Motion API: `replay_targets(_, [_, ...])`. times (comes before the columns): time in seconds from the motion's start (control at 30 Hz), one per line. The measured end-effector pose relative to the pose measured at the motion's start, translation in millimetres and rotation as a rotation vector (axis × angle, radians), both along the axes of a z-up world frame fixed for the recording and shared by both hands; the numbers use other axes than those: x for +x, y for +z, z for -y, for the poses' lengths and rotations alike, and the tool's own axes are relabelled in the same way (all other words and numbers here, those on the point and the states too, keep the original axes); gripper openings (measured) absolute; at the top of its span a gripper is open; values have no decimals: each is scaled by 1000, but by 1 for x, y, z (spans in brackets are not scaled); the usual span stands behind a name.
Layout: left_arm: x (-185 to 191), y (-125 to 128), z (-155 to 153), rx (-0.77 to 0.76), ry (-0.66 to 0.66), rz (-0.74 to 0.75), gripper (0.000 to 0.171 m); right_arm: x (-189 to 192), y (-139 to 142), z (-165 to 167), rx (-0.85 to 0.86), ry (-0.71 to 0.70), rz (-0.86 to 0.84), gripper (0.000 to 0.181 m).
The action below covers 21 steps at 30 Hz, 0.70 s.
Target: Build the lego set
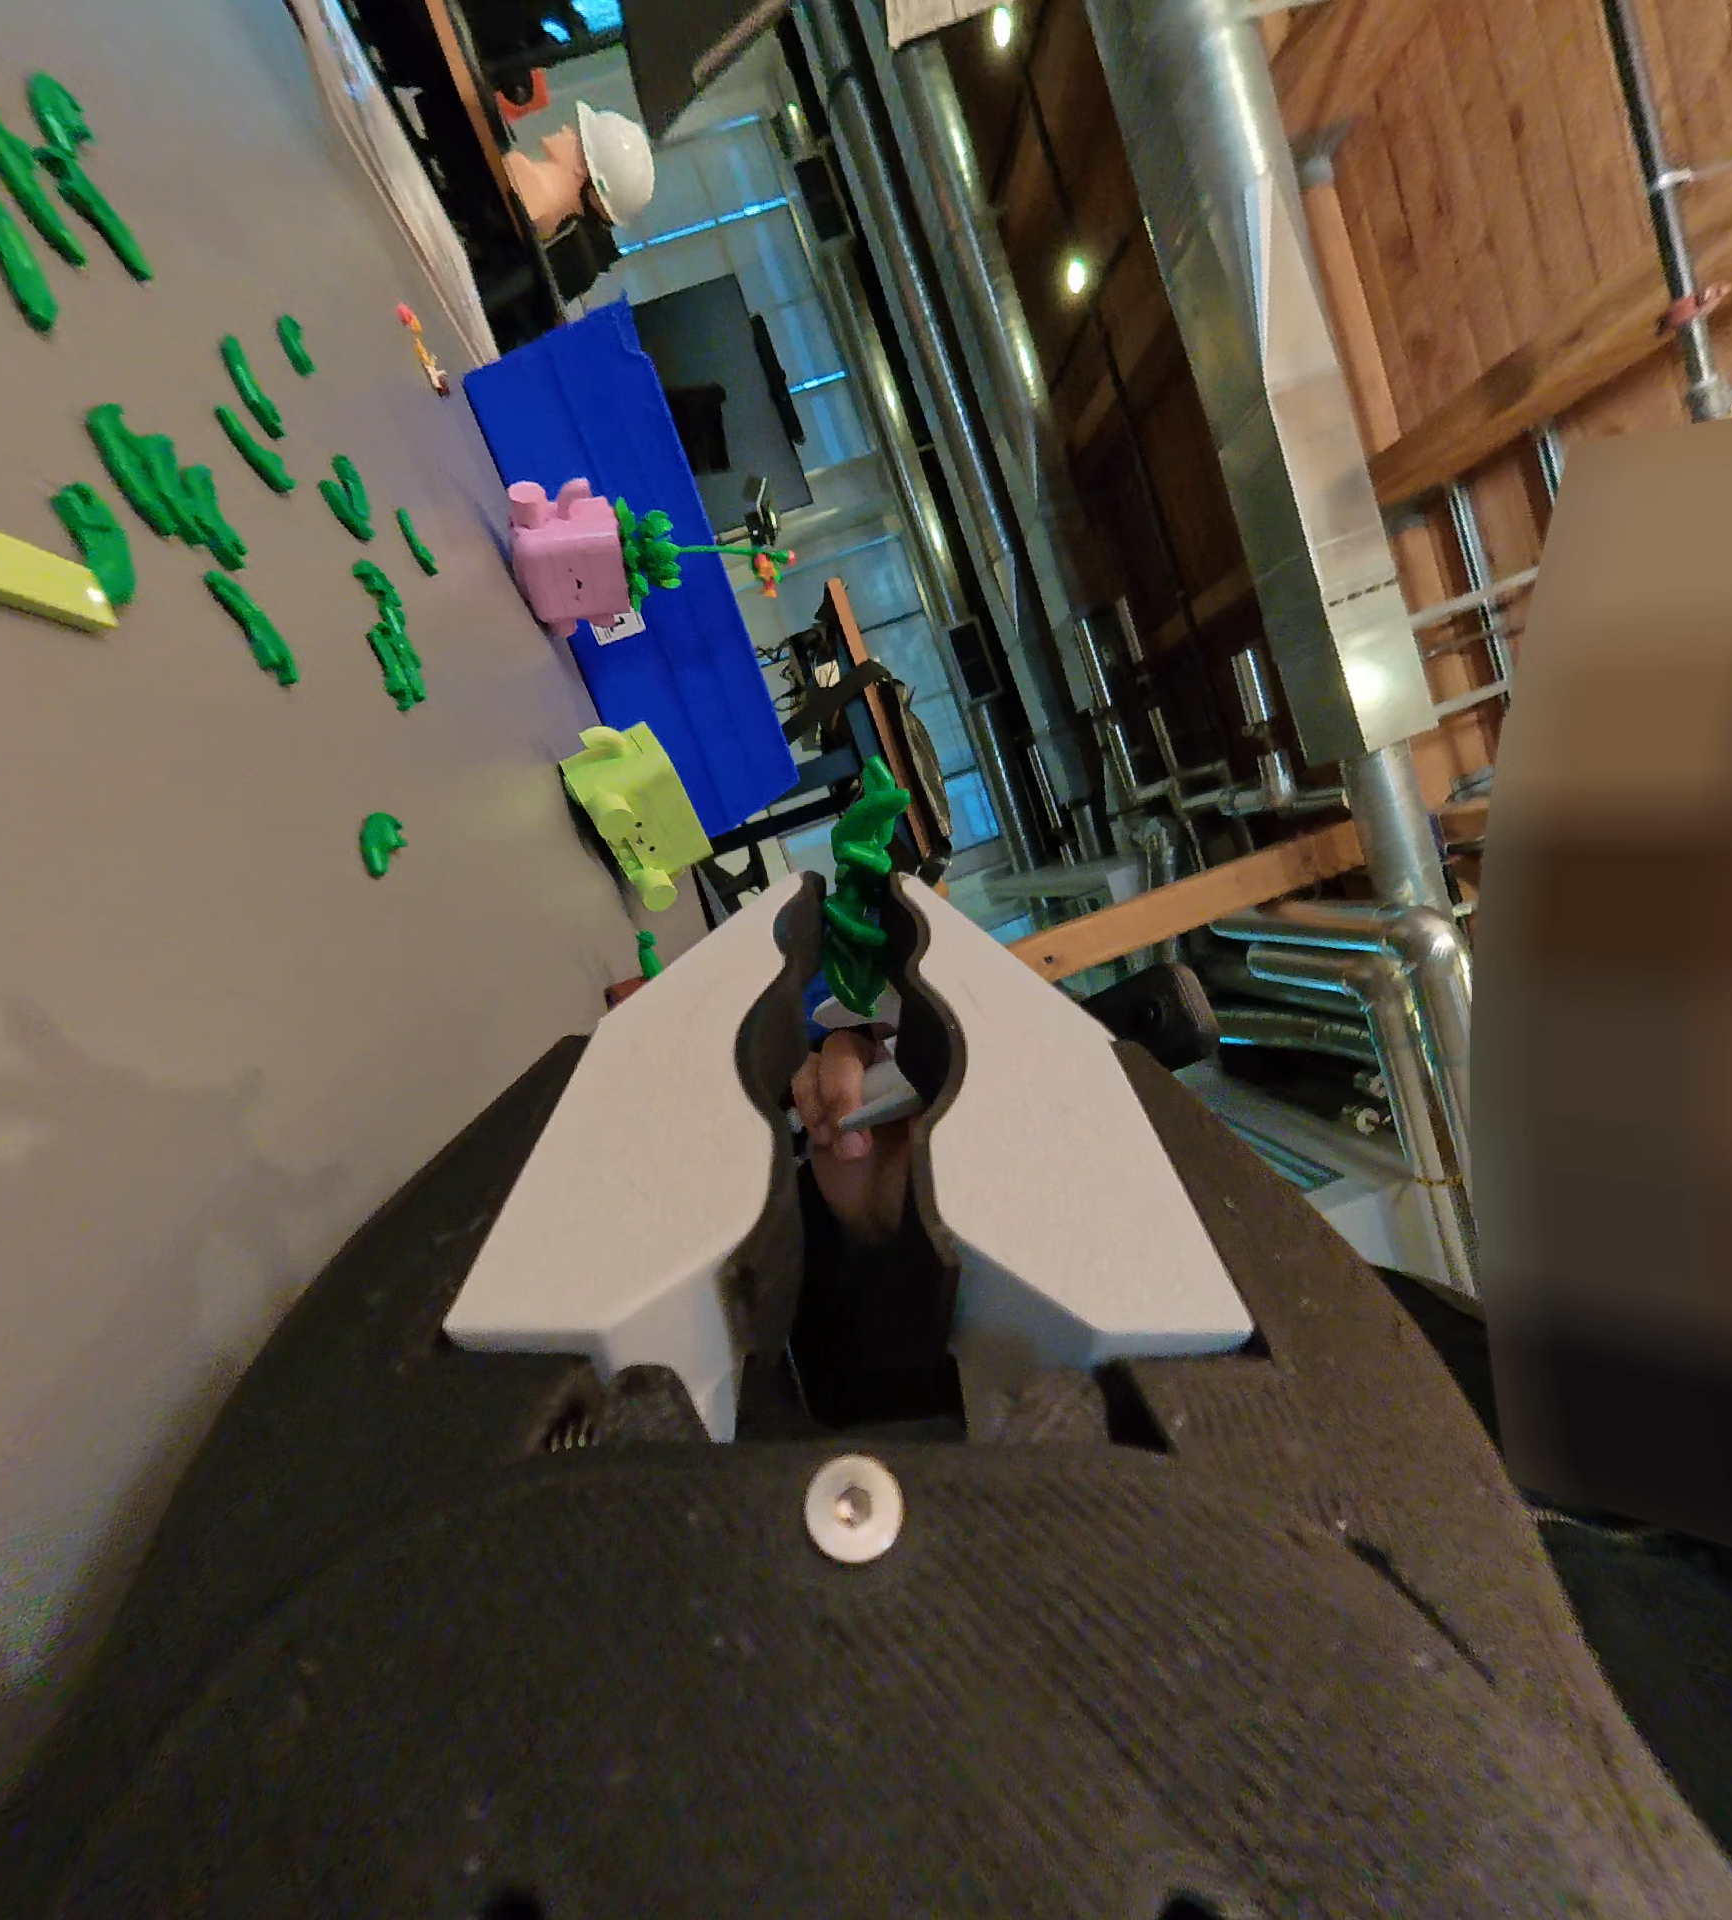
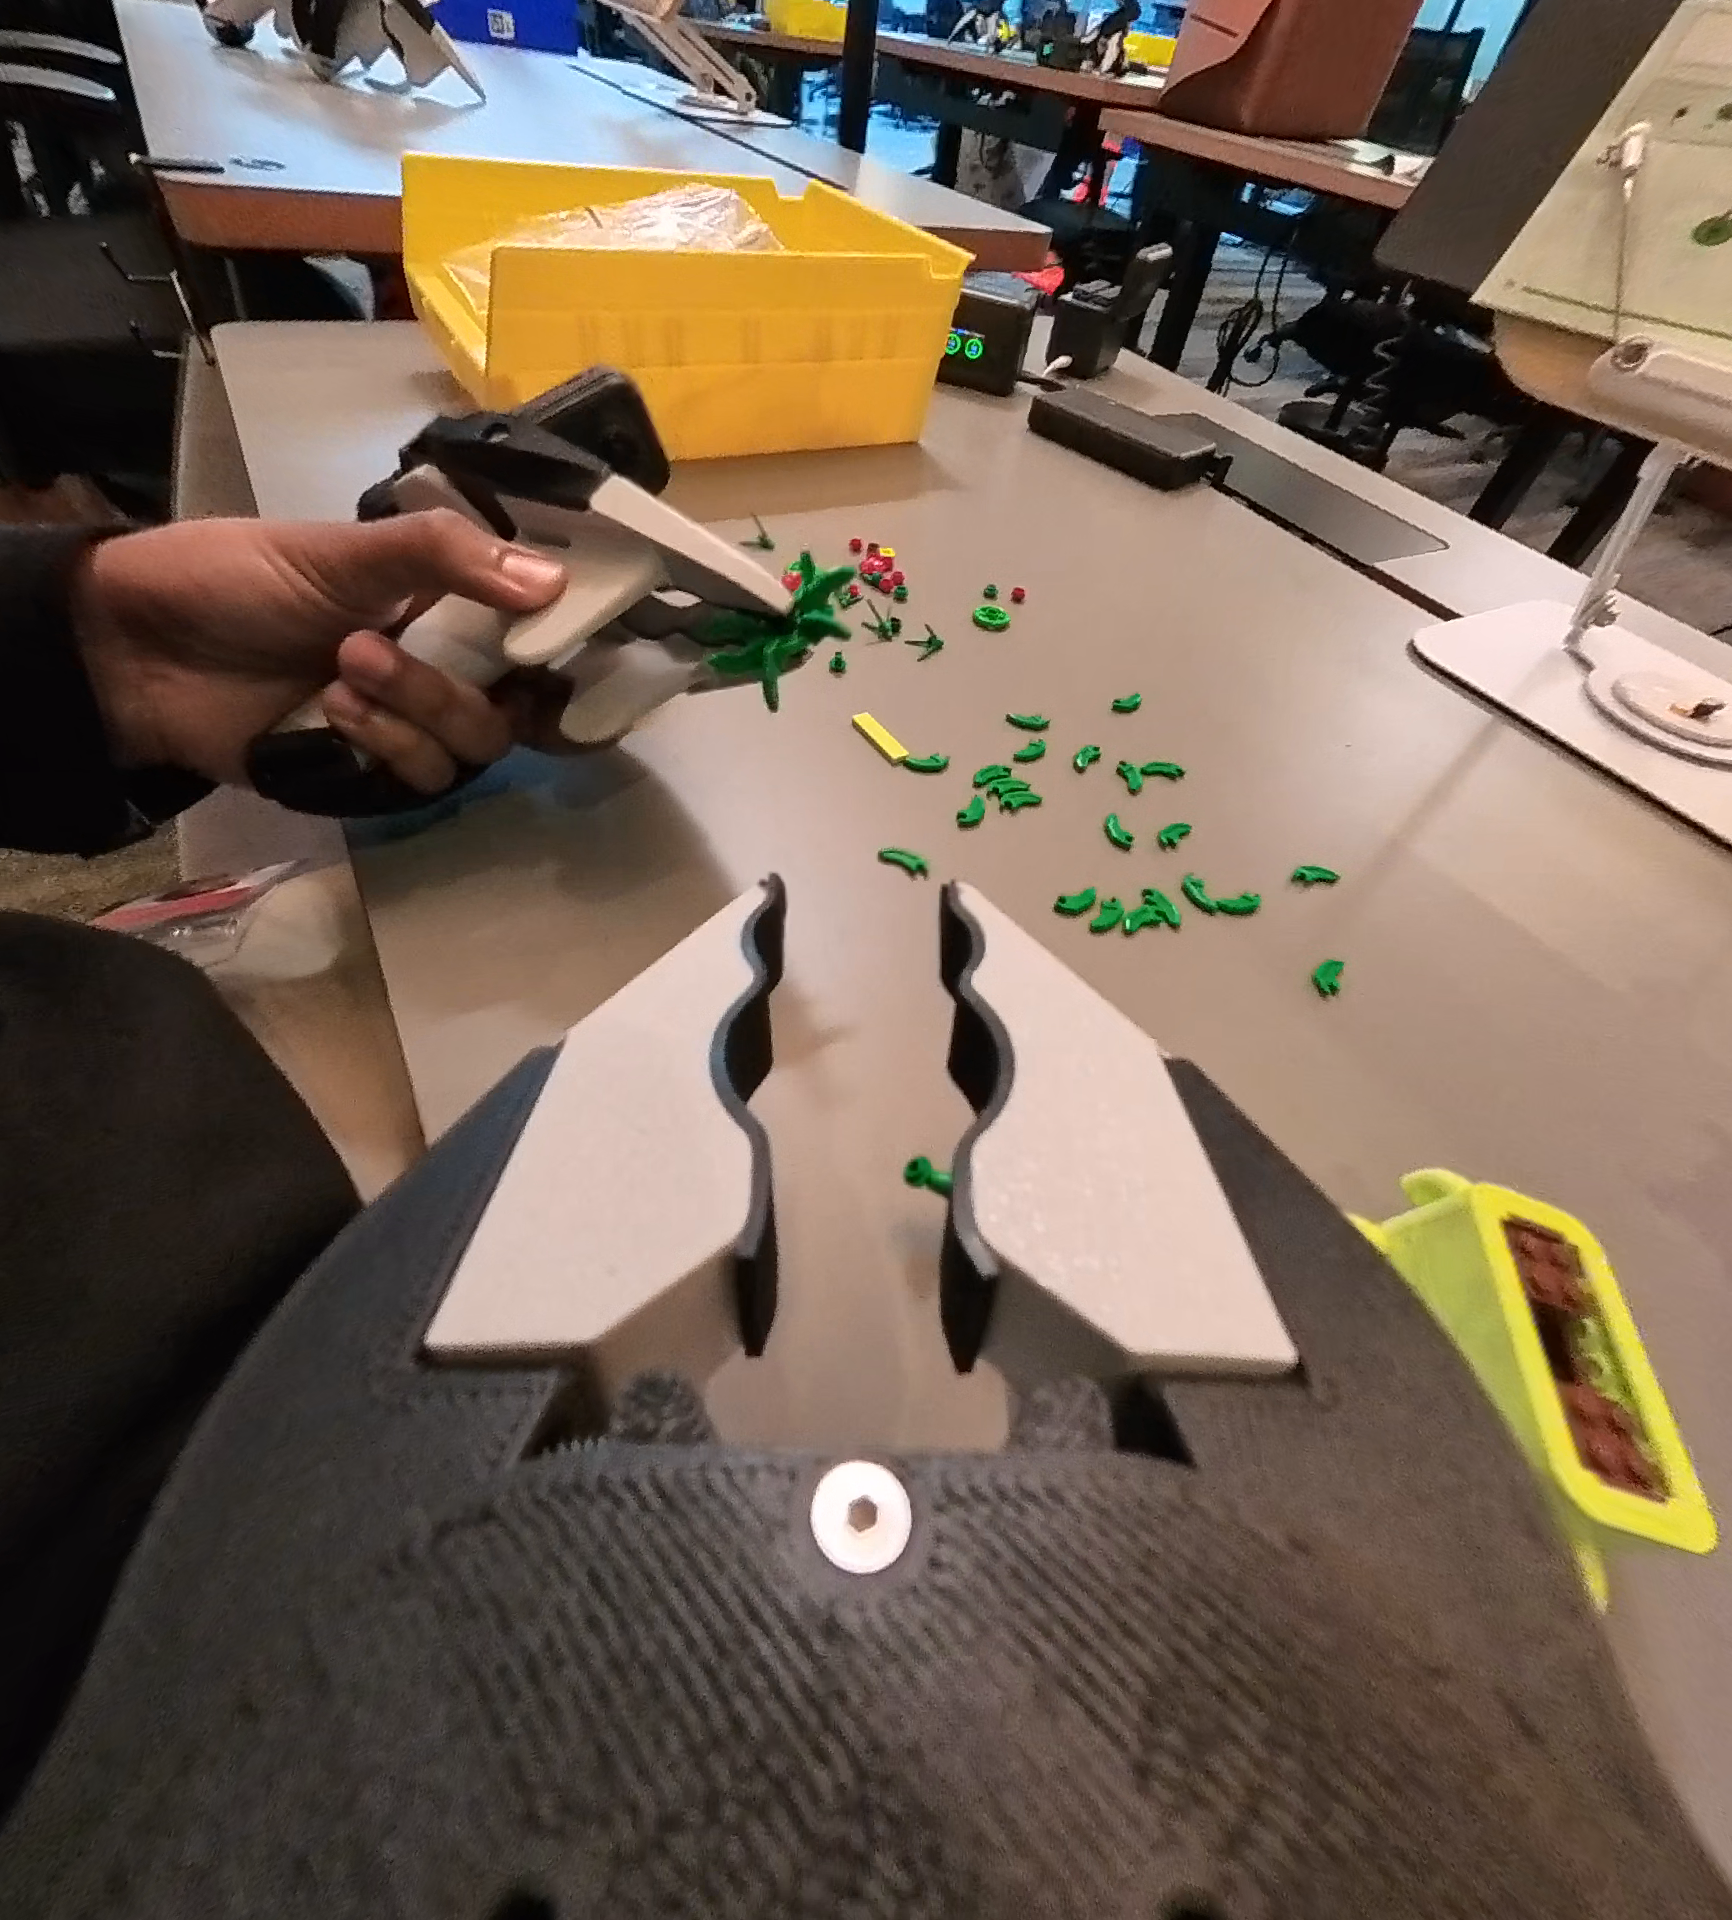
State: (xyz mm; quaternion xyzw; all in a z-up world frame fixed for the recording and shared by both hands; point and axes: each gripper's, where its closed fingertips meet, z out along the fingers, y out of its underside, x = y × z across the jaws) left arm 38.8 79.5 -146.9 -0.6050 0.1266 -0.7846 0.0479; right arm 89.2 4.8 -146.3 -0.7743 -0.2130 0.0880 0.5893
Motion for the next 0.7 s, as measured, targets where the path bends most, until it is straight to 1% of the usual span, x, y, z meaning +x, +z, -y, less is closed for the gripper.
replay_targets(0.1, [-2, -6, -5, 10, 29, -48, 9, 5, 6, -8, 36, -27, 26, 22])
replay_targets(0.17, [-4, -8, -9, 56, 62, -83, 9, 11, 11, -16, 73, -60, 65, 23])
replay_targets(0.23, [-5, -4, -11, 109, 84, -82, 9, 17, 14, -28, 78, -91, 85, 29])
replay_targets(0.3, [-6, 3, -5, 173, 61, -60, 8, 23, 12, -42, 38, -99, 76, 36])
replay_targets(0.33, [-7, 7, -4, 206, 74, -42, 7, 26, 9, -49, 7, -98, 62, 42])
replay_targets(0.37, [-9, 11, -6, 251, 112, -29, 7, 29, 6, -57, -32, -93, 44, 43])
replay_targets(0.47, [-13, 18, -6, 353, 169, -3, 7, 40, -2, -77, -151, -81, -4, 34])
replay_targets(0.5, [-14, 20, -6, 355, 182, 10, 7, 44, -9, -82, -206, -78, 20, 31])
replay_targets(0.6, [-23, 24, -18, 287, 272, 44, 7, 56, -43, -92, -383, -90, 179, 34])
replay_targets(0.63, [-26, 25, -21, 258, 277, 64, 6, 51, -49, -94, -412, -67, 201, 33])
replay_targets(0.7, [-33, 25, -28, 210, 298, 91, 7, 29, -52, -96, -427, 31, 183, 29])
